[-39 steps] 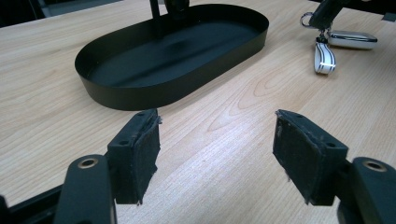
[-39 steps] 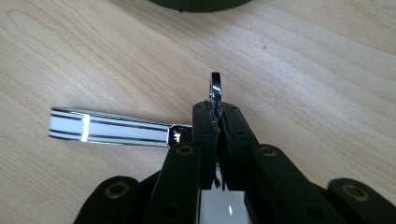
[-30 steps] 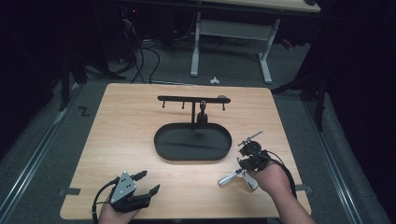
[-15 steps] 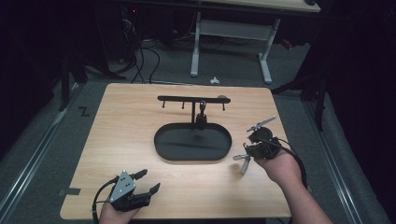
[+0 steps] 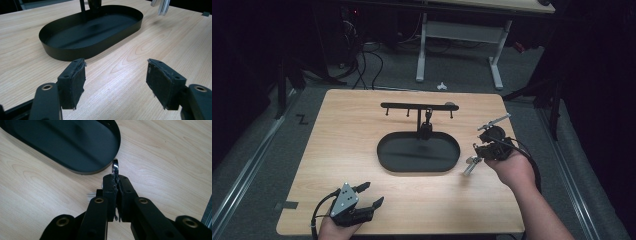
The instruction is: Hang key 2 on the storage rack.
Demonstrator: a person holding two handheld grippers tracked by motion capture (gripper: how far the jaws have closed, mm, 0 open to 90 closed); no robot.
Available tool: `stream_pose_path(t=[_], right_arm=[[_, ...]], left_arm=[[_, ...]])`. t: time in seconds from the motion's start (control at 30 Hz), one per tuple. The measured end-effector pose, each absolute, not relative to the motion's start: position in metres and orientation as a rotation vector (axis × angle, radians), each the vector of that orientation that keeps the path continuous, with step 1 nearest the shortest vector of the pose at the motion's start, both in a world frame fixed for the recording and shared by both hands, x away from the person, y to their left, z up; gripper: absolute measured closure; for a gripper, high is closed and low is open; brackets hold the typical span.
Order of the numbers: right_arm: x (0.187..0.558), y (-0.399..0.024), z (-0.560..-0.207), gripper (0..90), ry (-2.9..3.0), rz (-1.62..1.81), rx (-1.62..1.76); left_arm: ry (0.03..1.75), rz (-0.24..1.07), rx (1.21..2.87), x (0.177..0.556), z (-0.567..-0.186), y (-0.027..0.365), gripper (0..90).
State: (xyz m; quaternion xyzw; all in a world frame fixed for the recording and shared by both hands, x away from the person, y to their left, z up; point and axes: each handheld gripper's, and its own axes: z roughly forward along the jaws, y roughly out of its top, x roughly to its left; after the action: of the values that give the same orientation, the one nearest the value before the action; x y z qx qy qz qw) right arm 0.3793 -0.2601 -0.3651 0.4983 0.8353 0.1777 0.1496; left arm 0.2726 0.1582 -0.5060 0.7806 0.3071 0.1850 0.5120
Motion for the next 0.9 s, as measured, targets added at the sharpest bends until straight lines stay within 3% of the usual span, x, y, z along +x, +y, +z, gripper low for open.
stream_pose_path(t=[0.9], right_arm=[[0.406, -0.231, -0.326, 86.4, 2.41, 0.54, 1.348]], left_arm=[[0.746, 0.456, 1.893, 0.269, -0.506, 0.164, 32.3]])
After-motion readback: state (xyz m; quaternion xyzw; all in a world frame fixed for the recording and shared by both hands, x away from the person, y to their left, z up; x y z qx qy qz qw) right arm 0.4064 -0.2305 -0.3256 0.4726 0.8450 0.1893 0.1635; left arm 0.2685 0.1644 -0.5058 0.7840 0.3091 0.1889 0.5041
